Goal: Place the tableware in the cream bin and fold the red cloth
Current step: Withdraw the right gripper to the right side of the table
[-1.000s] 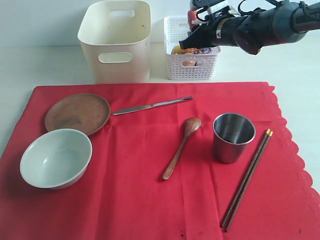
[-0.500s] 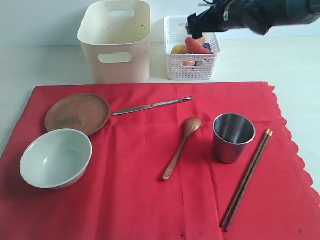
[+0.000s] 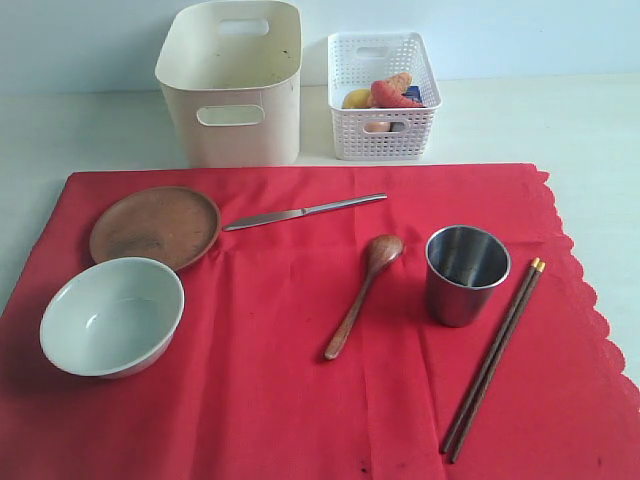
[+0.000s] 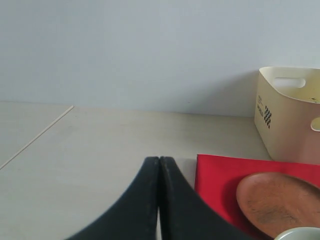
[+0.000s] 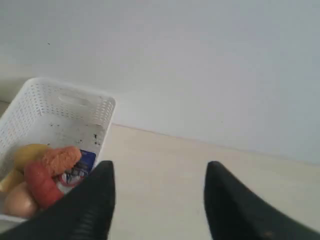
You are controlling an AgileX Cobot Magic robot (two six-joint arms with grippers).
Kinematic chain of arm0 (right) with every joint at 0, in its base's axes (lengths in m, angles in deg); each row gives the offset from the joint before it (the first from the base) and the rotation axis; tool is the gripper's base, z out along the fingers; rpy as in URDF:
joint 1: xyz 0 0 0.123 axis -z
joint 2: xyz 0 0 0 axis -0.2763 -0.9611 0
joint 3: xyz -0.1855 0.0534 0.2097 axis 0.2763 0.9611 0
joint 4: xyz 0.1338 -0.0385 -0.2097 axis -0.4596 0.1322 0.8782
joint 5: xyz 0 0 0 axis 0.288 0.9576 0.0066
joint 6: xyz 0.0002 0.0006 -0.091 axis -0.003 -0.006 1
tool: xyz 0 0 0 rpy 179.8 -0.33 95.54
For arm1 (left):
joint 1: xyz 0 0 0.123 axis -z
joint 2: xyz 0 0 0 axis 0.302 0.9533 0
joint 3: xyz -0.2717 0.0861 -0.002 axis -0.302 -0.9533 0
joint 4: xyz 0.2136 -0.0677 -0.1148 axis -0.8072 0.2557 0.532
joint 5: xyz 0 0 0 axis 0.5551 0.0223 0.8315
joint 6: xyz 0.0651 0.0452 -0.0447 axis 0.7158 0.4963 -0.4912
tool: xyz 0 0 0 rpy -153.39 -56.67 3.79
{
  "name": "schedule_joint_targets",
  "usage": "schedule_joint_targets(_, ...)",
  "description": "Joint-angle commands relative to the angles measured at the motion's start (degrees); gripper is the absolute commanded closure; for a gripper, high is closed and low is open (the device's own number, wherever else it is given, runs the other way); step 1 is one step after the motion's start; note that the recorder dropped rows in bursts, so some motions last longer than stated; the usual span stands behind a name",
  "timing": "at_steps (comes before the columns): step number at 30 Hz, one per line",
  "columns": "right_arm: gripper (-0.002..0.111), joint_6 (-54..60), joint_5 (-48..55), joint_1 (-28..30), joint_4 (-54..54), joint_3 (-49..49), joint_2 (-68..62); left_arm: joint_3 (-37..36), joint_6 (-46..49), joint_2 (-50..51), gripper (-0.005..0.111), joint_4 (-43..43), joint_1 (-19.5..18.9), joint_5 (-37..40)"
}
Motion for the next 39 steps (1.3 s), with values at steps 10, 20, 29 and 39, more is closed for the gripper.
schedule_joint_targets(10, 0.108, 16.95, 18.52, 0.28, -21.51, 2.22, 17.90, -0.13, -0.40, -0.29, 0.106, 0.35, -0.12, -0.15)
schedule_joint_targets(20, 0.108, 18.81, 23.44, 0.28, -23.40, 16.14, 29.29, -0.13, -0.40, -0.29, 0.106, 0.35, -0.12, -0.15)
schedule_joint_targets(29, 0.108, 23.18, 19.88, 0.28, -35.70, 33.67, 31.81, -0.13, -0.40, -0.29, 0.106, 0.35, -0.12, -0.15)
schedule_joint_targets(39, 0.089, 23.82, 10.78, 0.28, -39.74, 43.82, 29.62, -0.13, -0.40, -0.29, 0.106, 0.35, -0.12, -0.15)
